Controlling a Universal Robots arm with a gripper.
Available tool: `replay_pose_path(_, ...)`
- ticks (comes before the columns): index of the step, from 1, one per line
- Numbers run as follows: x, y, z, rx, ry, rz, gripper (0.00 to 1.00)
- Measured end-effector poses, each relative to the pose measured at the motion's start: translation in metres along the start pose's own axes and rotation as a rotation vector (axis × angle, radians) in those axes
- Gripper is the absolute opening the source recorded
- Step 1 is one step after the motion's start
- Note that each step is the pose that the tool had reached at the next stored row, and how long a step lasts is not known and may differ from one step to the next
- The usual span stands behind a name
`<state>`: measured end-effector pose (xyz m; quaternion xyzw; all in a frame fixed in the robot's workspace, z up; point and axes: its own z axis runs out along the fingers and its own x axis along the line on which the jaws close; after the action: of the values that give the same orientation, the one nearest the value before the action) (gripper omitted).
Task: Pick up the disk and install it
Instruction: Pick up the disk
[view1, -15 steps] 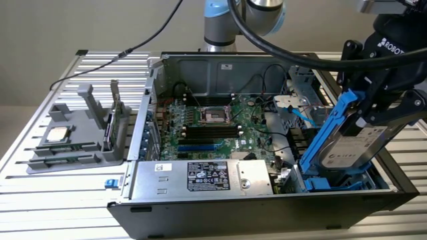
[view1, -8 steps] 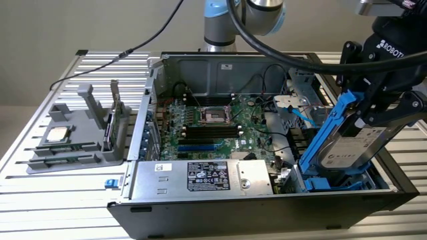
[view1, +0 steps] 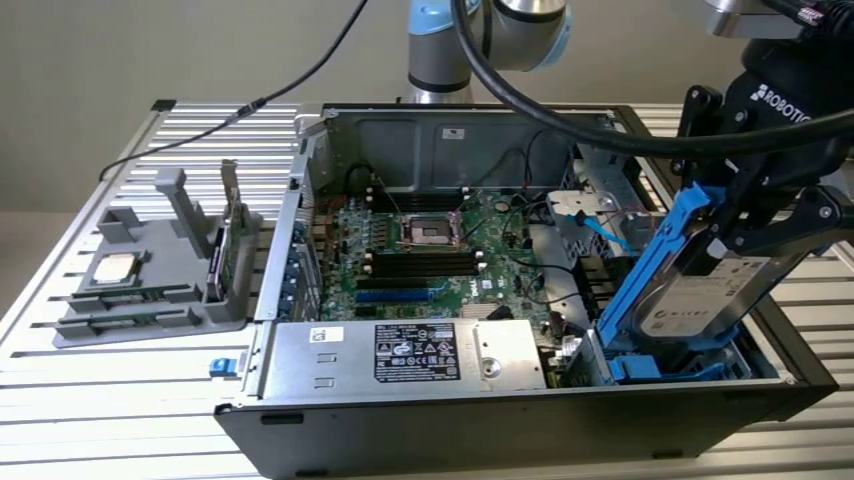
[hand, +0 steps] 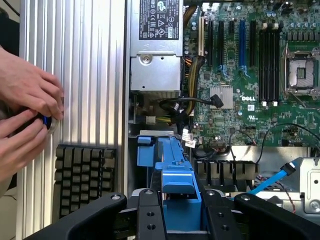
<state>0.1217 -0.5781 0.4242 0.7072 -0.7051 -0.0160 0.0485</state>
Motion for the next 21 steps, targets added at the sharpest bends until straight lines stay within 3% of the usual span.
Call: replay_pose_path(21, -0.0003, -0.0009, 0.0057, -0.0006, -0.0053, 0.021, 0.33)
